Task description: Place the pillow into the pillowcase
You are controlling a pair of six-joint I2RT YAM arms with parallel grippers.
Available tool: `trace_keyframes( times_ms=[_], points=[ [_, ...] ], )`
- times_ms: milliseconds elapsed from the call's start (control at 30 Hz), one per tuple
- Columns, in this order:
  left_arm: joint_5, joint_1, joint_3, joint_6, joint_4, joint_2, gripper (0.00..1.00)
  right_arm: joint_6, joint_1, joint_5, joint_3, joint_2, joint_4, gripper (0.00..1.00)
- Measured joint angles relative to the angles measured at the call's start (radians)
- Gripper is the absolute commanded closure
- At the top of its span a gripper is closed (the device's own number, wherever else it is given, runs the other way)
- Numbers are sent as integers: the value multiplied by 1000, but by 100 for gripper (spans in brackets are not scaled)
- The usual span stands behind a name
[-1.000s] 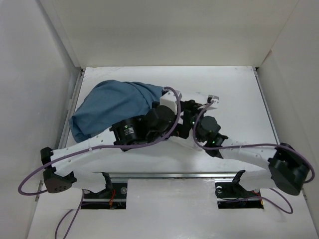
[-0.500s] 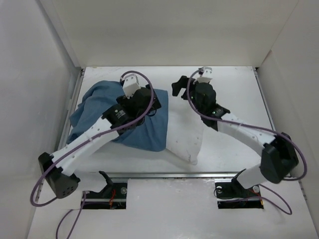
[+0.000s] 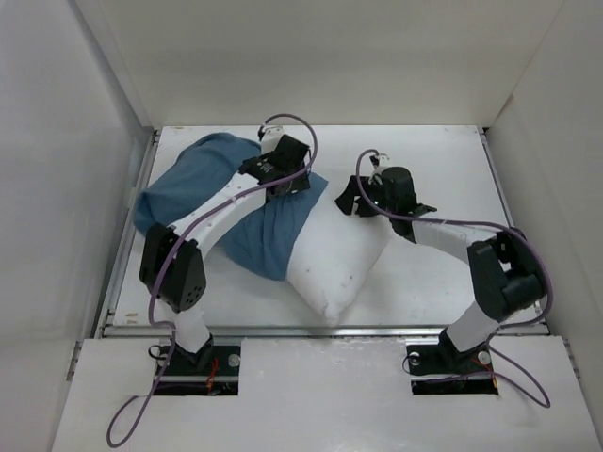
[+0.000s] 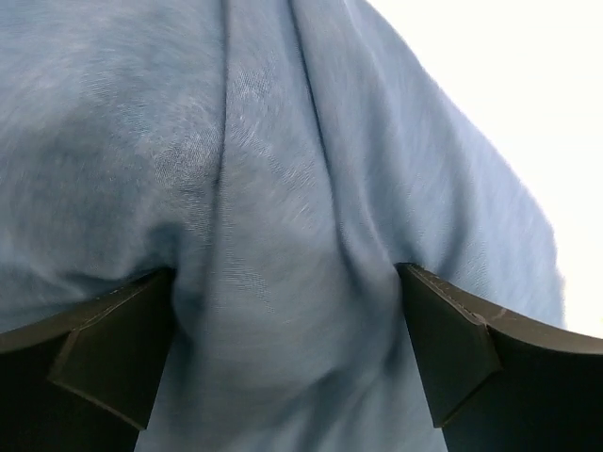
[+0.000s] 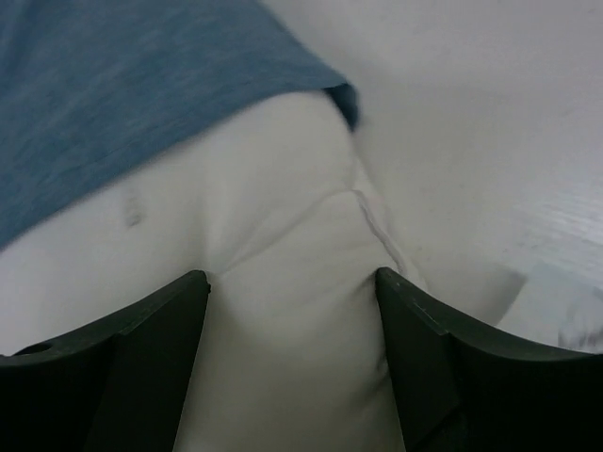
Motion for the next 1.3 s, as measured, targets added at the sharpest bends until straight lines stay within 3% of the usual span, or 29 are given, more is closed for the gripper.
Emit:
trace_keyframes(
  times_ms=[200, 400, 800, 1033, 1300],
  points=[
    [-8, -34, 188, 150, 39, 142, 5, -29, 144, -83, -71, -85, -10, 24],
    [4, -61, 177, 187, 139, 136, 3, -28, 240, -71, -72, -130, -96, 23],
    [-116, -153, -20, 167, 74, -216, 0, -12, 232, 264, -123, -437, -289, 19],
    [-186, -412, -82, 49, -92, -309, 0, 62, 227, 394, -230, -435, -398, 19],
    [-197, -539, -242, -180, -304, -83, 0, 103, 217, 407, -257, -425, -390, 19]
  ],
)
